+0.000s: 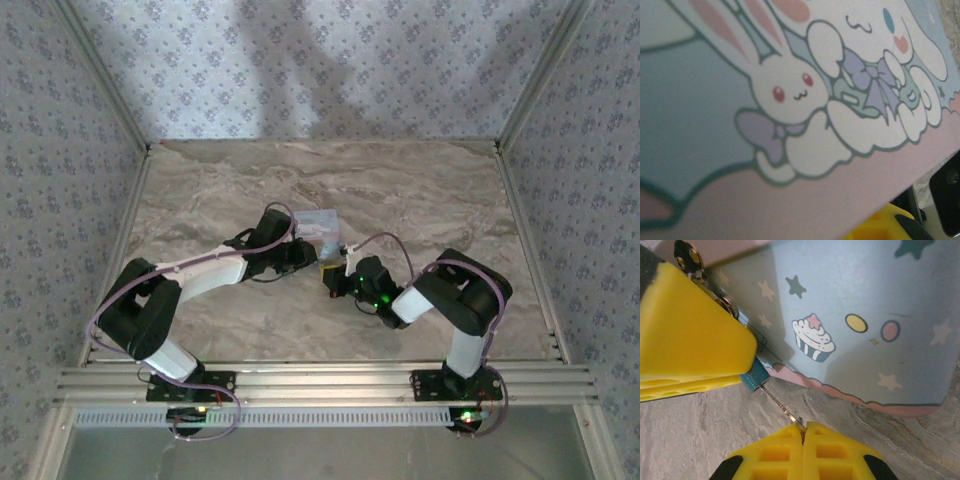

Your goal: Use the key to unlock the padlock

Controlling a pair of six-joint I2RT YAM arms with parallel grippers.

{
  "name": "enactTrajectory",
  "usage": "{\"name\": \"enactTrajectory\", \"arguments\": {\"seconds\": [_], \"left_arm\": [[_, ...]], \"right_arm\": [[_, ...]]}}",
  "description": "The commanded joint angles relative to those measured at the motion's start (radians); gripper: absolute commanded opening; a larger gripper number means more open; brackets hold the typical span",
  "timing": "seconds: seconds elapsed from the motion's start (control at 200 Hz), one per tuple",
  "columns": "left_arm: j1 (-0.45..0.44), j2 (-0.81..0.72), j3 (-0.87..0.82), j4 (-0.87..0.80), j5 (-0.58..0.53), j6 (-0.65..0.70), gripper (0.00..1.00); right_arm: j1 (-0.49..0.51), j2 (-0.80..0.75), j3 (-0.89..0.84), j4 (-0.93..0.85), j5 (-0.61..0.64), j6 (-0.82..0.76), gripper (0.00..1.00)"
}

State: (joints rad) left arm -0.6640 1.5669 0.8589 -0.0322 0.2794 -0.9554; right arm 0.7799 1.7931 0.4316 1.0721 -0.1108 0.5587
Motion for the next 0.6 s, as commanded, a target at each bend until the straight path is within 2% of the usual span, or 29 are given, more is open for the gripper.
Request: {"name": "enactTrajectory", "arguments": {"seconds": [0.0, 0.195, 0.595], "left_arm": [[-0.009, 0.012, -0.006, 0.022, 0.010, 0.009, 0.11], [-0.010, 0.016, -0.001, 0.021, 0.014, 0.012, 0.11], [-0.011, 0.034, -0.002, 0.022, 0.021, 0.009, 0.11]], "right_arm": [[-0.008, -0.023, 0.040, 0.019, -0.030, 0.017, 0.00], [-0.015, -0.019, 0.057, -0.014, -0.035, 0.021, 0.00], [-0.020, -0.012, 0.061, 0.057, -0.057, 0.012, 0.00]]}}
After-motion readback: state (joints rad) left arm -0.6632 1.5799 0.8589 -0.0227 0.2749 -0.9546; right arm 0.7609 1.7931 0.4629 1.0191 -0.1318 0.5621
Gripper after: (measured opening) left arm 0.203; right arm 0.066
